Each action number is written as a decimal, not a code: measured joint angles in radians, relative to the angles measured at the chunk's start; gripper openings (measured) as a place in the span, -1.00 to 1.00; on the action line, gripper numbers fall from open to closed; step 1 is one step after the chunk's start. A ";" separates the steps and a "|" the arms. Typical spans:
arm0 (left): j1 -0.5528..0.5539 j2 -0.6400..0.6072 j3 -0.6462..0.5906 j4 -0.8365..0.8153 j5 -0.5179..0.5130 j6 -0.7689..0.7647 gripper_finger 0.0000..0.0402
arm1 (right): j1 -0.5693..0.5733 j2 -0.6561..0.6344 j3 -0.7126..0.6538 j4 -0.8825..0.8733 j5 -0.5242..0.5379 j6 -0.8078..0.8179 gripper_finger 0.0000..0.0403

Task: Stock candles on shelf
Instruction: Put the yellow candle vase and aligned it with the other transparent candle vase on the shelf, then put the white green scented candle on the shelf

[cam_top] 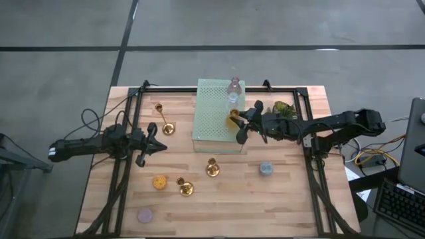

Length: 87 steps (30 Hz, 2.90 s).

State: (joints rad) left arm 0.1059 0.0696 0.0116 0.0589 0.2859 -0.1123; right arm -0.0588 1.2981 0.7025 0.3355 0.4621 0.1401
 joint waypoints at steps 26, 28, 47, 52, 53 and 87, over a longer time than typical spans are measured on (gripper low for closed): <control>0.000 0.000 0.000 0.000 0.000 0.000 -0.90 | -0.005 0.047 -0.003 0.008 0.010 0.041 -0.14; 0.000 0.000 0.000 0.000 0.000 0.000 -0.90 | -0.005 0.047 -0.003 0.009 0.010 0.044 -0.09; 0.000 0.000 0.000 0.000 0.000 0.000 -0.90 | 0.051 -0.098 0.004 -0.043 0.009 0.017 0.32; 0.000 0.000 0.000 0.000 0.000 0.000 -0.90 | 0.095 -0.170 0.004 -0.160 0.011 0.053 0.35; 0.000 0.000 0.000 0.000 0.000 0.000 -0.90 | 0.106 -0.182 0.004 -0.180 0.011 0.064 0.35; 0.000 0.000 0.000 0.000 0.000 0.000 -0.90 | 0.579 -0.250 0.003 -1.008 -0.103 0.897 0.07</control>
State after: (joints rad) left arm 0.1059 0.0696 0.0116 0.0589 0.2863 -0.1123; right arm 0.5198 1.0485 0.7059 -0.6727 0.3590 1.0374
